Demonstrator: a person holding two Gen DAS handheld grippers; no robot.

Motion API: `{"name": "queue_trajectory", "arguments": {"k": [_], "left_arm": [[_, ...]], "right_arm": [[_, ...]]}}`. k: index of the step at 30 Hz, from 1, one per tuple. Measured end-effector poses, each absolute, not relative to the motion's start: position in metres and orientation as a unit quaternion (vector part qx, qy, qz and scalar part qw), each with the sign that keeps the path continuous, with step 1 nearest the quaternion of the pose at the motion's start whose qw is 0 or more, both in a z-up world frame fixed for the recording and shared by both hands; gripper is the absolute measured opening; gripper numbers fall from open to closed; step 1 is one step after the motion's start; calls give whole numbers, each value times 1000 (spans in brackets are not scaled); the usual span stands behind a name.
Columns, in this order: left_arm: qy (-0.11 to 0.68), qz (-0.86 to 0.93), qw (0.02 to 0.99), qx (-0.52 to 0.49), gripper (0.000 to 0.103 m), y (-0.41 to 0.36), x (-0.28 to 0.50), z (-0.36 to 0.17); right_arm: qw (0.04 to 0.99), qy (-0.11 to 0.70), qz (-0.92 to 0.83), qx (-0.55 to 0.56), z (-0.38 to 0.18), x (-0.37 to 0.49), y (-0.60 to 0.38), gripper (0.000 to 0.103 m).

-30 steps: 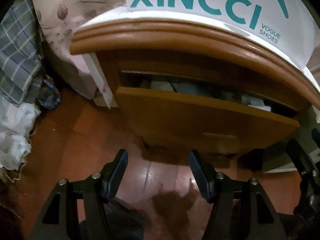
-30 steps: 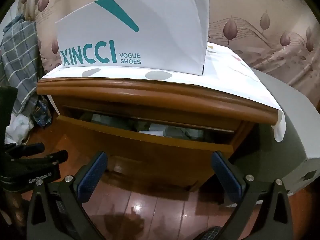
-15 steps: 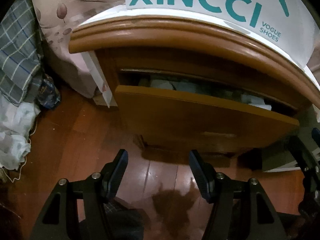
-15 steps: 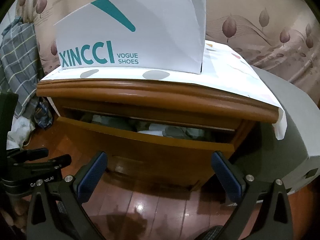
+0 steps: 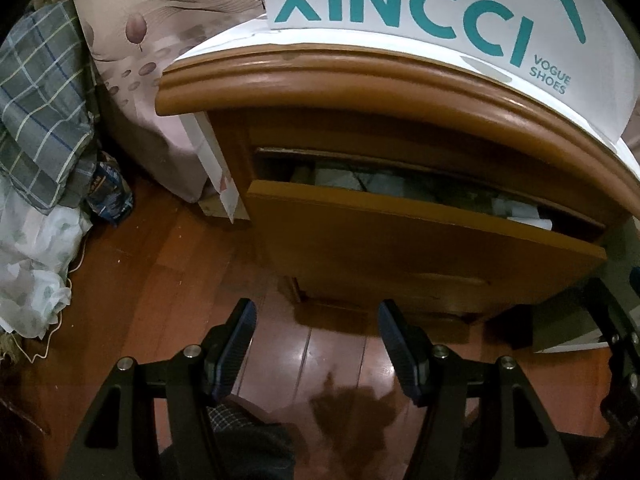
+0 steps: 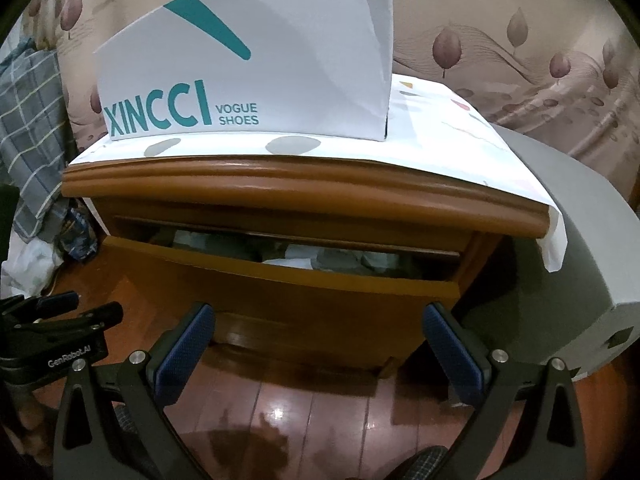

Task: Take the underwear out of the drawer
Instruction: 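Approach the nightstand drawer with both tools open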

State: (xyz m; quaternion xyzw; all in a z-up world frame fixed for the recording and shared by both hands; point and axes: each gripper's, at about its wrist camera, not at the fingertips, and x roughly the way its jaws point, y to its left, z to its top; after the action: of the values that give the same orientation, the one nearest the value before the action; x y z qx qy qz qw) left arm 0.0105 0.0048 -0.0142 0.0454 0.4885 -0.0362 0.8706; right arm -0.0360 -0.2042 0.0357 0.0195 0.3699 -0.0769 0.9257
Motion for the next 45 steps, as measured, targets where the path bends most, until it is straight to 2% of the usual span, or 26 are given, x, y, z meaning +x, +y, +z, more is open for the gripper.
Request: {"name": "queue_trajectory", "arguments": {"k": [45], "left_arm": [[497, -33, 866, 39, 65, 11, 10, -12]], "right_arm": [[918, 387, -84, 17, 29, -33, -209, 102]]}}
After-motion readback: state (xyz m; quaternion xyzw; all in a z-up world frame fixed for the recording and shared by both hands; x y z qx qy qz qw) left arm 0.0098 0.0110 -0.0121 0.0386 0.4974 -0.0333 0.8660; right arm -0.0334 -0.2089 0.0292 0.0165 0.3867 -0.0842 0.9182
